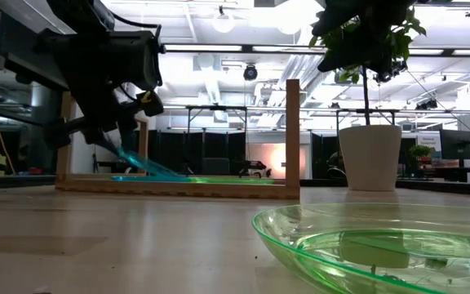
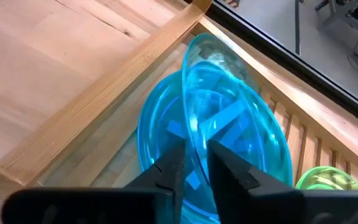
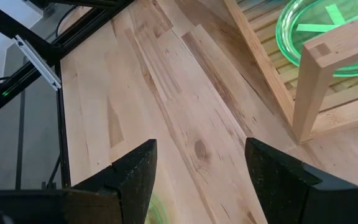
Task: Place and stack plates onto a shelf
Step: Stack the transparent blue plate on top the transparent blue plate on the shelf, then stack the transparent green plate on top of the transparent green plate on the shelf, then adjust the position if the bin
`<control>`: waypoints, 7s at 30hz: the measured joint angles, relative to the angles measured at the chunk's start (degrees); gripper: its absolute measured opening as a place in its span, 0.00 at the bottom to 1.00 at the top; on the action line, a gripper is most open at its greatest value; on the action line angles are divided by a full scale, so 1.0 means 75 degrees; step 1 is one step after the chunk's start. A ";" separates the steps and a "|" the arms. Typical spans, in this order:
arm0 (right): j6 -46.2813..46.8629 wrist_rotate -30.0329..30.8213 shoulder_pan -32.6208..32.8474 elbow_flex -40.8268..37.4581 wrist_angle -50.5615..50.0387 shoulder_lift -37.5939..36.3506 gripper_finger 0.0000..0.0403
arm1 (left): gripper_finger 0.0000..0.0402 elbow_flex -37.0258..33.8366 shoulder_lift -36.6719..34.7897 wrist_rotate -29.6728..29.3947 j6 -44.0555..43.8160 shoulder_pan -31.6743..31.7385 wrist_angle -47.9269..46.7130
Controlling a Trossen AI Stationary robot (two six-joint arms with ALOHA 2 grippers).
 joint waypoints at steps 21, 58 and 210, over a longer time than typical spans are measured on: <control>-0.0026 0.0000 0.0000 0.0000 0.0022 -0.0003 0.57 | 0.45 0.0012 -0.0500 0.1389 0.1160 -0.0011 -0.0043; 0.7236 -0.3039 0.2476 -0.0058 0.1180 0.2905 0.57 | 0.44 -0.0734 -0.4030 0.8122 1.0980 -0.0546 0.6159; -0.3737 -0.1026 -0.4776 0.7819 -0.5470 0.6196 0.30 | 0.43 -0.0813 -0.7338 0.7073 1.1599 0.1011 0.6767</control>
